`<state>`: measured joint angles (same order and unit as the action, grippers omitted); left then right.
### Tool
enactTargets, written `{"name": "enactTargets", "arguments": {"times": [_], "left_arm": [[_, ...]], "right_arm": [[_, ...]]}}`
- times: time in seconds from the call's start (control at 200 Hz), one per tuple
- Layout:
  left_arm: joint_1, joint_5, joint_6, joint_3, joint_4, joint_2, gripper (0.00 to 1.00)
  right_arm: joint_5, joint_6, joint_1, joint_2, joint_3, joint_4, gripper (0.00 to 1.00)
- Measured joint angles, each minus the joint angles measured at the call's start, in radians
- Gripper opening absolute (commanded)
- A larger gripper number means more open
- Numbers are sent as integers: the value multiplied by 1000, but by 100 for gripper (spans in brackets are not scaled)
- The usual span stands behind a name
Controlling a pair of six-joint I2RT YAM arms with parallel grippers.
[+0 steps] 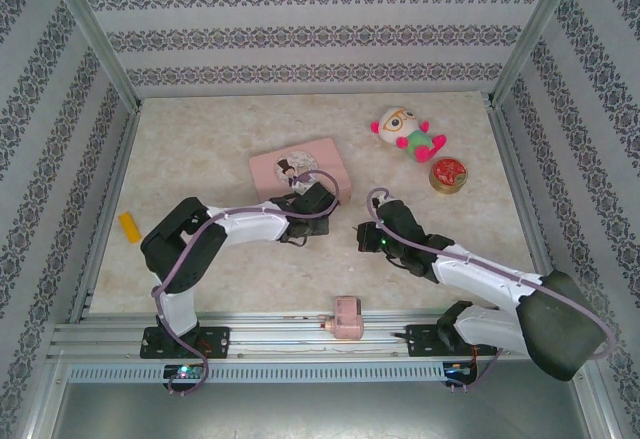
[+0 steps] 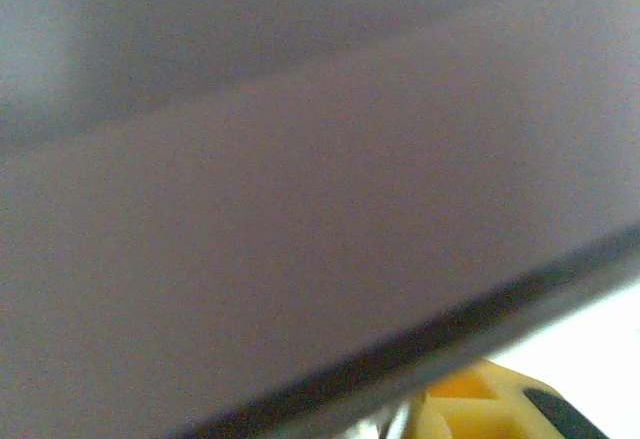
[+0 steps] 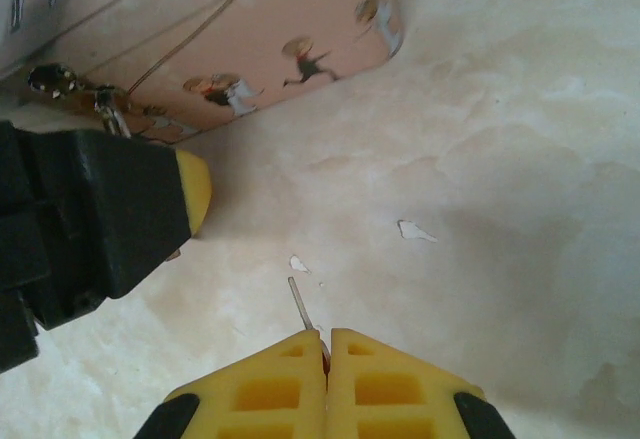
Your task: Unlock the padlock with the key
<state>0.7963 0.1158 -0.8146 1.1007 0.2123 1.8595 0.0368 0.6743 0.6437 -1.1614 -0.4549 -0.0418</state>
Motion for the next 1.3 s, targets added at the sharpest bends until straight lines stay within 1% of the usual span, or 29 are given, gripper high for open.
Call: {"name": "enactTargets", "arguments": {"times": [0.145, 0.245, 0.33, 0.54, 0.69, 0.845, 1.144, 1.299], "left_arm": [[-6, -53, -14, 27, -18, 15, 4], [-9, -71, -28, 40, -21, 26, 4], [-12, -80, -41, 52, -21, 32, 0], [-13, -80, -97, 85, -18, 58, 0], [-13, -87, -137, 85, -25, 59, 2], [-16, -96, -184, 84, -41, 61, 4], [-34, -129, -269, 80, -112, 74, 4], [-37, -142, -298, 72, -146, 76, 4]], "right_arm": [[3, 29, 0, -11, 63, -125, 0], [5, 48, 0, -27, 105, -204, 0], [3, 61, 9, -48, 132, -249, 0], [-28, 92, 79, -139, 146, -387, 0], [-79, 144, 117, -229, 173, -535, 0], [-135, 197, 142, -298, 199, -638, 0], [-259, 253, 219, -345, 203, -769, 0], [-312, 280, 230, -380, 229, -846, 0]]}}
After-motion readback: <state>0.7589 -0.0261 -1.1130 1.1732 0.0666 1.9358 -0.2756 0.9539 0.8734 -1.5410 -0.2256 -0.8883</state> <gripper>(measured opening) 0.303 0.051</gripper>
